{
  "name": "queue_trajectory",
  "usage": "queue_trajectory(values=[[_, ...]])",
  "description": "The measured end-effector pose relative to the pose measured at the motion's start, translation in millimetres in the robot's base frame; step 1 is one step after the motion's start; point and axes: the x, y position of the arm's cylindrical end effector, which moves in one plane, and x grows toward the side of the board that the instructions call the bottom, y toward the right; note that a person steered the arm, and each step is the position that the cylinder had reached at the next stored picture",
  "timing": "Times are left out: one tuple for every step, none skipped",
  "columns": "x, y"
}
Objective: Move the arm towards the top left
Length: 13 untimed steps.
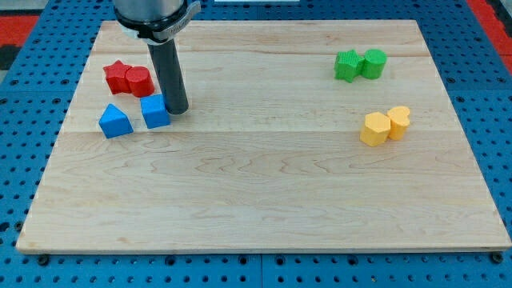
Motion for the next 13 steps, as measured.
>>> queue_trajectory(values=[[2, -3], [2, -6], [2, -20], [2, -22], [2, -19], [2, 11], [2, 11], [2, 11], [0, 11], [-1, 11], [-2, 11], [-3, 11], [-3, 11]])
